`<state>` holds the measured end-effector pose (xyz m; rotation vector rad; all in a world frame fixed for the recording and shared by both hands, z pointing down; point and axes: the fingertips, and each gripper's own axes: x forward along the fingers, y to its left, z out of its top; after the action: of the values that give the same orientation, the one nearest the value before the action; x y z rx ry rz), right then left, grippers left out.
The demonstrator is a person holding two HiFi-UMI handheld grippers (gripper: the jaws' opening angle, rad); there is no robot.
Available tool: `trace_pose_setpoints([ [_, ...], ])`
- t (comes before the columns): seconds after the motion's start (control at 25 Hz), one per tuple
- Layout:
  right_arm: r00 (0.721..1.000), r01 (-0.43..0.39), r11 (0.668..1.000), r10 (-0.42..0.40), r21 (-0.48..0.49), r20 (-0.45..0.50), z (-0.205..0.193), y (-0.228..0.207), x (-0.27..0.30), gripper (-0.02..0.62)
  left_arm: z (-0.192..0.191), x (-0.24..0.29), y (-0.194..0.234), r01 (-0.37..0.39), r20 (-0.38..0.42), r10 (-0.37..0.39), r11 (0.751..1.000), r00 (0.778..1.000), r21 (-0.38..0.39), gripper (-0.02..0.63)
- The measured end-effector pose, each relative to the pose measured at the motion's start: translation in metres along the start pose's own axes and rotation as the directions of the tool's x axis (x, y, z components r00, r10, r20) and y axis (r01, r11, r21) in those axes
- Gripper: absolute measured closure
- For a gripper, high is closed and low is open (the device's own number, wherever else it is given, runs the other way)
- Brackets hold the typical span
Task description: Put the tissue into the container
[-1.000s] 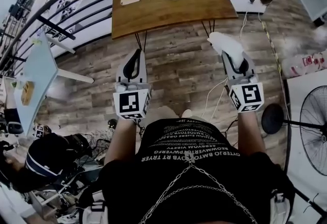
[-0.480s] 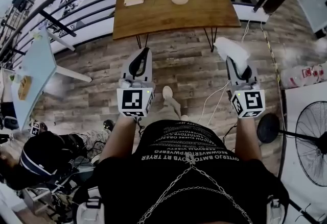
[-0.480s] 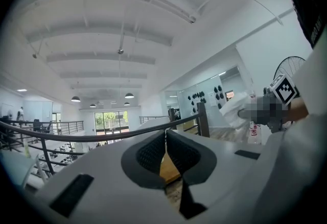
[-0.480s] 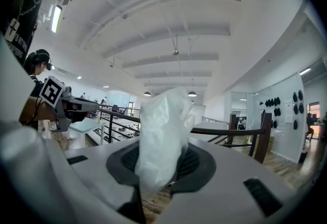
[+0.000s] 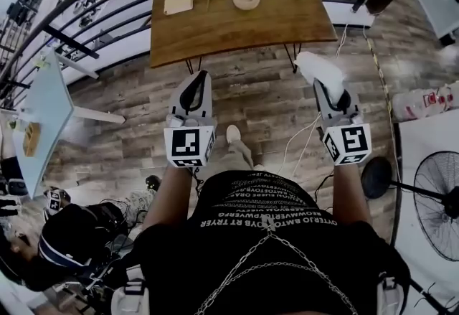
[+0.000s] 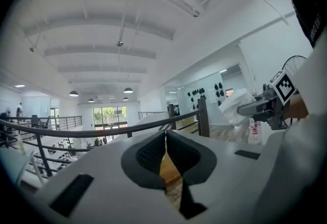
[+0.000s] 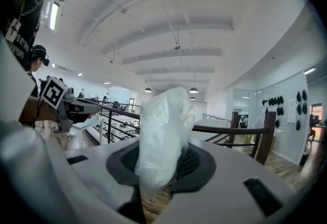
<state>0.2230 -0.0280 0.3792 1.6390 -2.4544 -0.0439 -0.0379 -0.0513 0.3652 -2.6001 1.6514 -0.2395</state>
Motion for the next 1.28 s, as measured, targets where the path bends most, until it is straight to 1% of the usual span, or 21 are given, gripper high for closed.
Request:
trace_pose_setpoints([
  [0.16, 1.0, 0.005, 1.0, -0.005, 0.0, -0.017, 0.0, -0.011, 0.03, 0.486, 0.0, 0.028, 0.015, 0.005, 0.003, -0.005, 1.0, 1.0, 0.005, 0.572],
  [0.32, 1.0, -0.008, 1.0, 0.008, 0.0, -0.026, 0.004, -0.015, 0.066, 0.486, -0.006, 0.056, 0.035, 0.002, -0.017, -0.002, 1.0, 1.0, 0.008, 0.572],
  [0.48, 0.999, -0.013, 1.0, 0.013, 0.007, -0.03, 0.012, -0.02, 0.106, 0.486, -0.003, 0.088, 0.056, 0.012, -0.032, -0.011, 1.0, 0.999, 0.013, 0.572],
  [0.64, 0.999, -0.023, 1.0, 0.024, 0.017, -0.035, 0.017, -0.017, 0.148, 0.486, -0.004, 0.121, 0.083, 0.023, -0.055, -0.021, 0.999, 0.998, 0.038, 0.572],
  [0.72, 0.999, -0.025, 1.0, 0.026, 0.018, -0.042, 0.018, -0.016, 0.166, 0.486, -0.005, 0.134, 0.097, 0.02, -0.058, -0.018, 0.999, 0.998, 0.034, 0.572],
  [0.88, 0.999, -0.025, 1.0, 0.025, 0.005, -0.044, 0.03, -0.013, 0.2, 0.485, -0.004, 0.154, 0.12, 0.03, -0.049, -0.029, 0.999, 0.998, 0.022, 0.572],
  [1.04, 1.0, -0.02, 1.0, 0.02, -0.021, -0.019, 0.05, -0.012, 0.235, 0.486, -0.003, 0.175, 0.147, 0.039, -0.037, -0.039, 0.999, 0.999, 0.022, 0.572],
  [1.2, 1.0, 0.003, 0.999, -0.002, -0.036, 0.005, 0.063, -0.014, 0.256, 0.485, 0.002, 0.193, 0.167, 0.053, -0.02, -0.052, 0.998, 0.998, 0.037, 0.572],
  [1.28, 1.0, 0.014, 0.999, -0.014, -0.039, 0.008, 0.066, -0.015, 0.263, 0.486, 0.003, 0.199, 0.176, 0.053, -0.015, -0.052, 0.998, 0.999, 0.032, 0.572],
])
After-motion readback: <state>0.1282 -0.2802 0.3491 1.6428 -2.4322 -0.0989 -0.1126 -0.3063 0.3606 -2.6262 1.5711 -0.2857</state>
